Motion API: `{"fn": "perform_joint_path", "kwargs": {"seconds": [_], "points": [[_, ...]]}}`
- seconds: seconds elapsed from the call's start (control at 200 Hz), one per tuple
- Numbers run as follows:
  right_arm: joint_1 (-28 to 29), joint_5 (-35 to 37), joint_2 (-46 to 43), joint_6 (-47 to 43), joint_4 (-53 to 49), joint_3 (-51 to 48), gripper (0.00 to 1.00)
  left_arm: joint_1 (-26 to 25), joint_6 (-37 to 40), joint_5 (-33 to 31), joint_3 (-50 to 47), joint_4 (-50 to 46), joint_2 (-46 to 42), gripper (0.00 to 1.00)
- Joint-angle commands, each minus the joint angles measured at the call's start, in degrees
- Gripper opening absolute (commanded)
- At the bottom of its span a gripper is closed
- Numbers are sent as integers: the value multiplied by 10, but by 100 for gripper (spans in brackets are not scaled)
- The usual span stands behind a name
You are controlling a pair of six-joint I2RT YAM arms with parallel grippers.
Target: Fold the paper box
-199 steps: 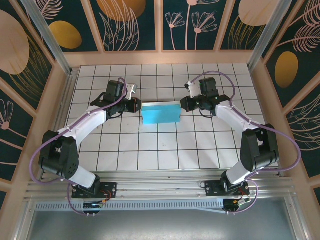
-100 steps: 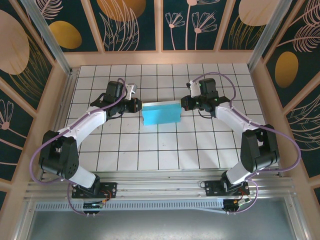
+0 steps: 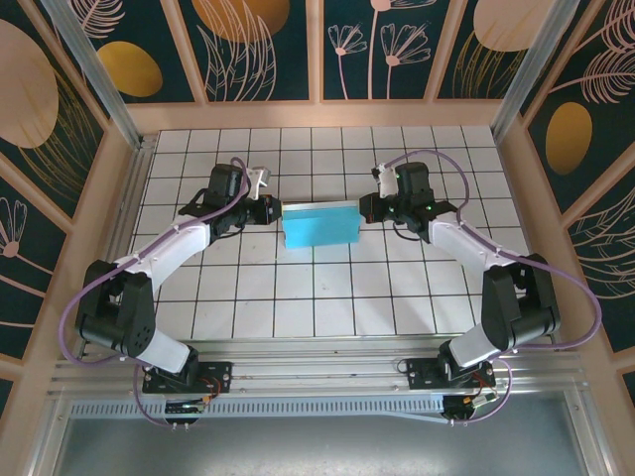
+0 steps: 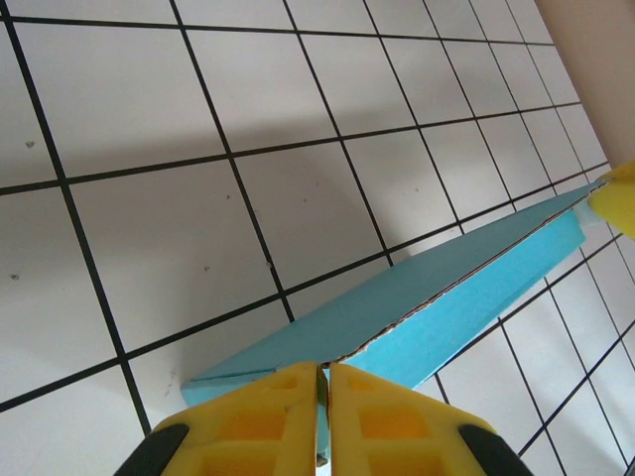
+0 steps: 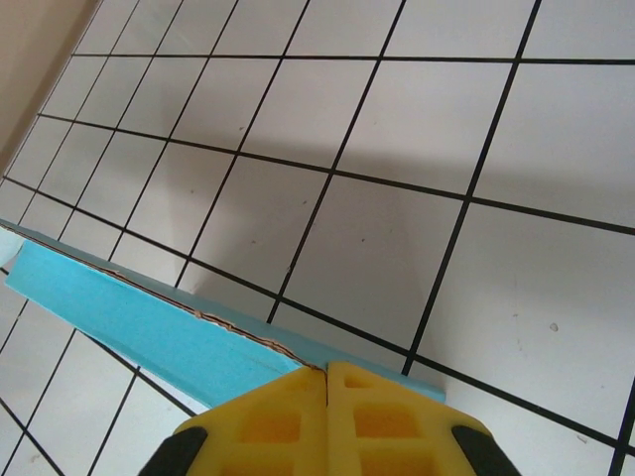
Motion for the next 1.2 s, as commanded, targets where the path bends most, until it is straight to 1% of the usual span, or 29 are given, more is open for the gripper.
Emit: {"fn": "perform_joint_path", "kwargs": {"seconds": [0.0, 0.42, 0.856, 0.896, 0.966, 1.051, 1.126, 1.196], "points": [[16, -7, -9, 10, -7, -26, 6, -5, -14, 30, -23, -12, 1, 10], [23, 7, -17, 17, 43, -78, 6, -5, -33, 41, -65, 10, -1, 10], [31, 35, -20, 7, 72, -109, 7, -5, -35, 40, -65, 10, 0, 10], [31, 38, -19, 6, 72, -109, 7, -5, -34, 39, -64, 9, -3, 12], [31, 44, -18, 4, 73, -109, 7, -5, -35, 30, -61, 10, -16, 19], [31, 46, -17, 2, 75, -108, 7, -5, -34, 17, -62, 14, -39, 22], [32, 52, -17, -2, 74, -106, 7, -5, -36, 6, -62, 17, -57, 34], [32, 57, -15, -5, 72, -103, 7, -5, -41, -3, -63, 23, -74, 36]]}}
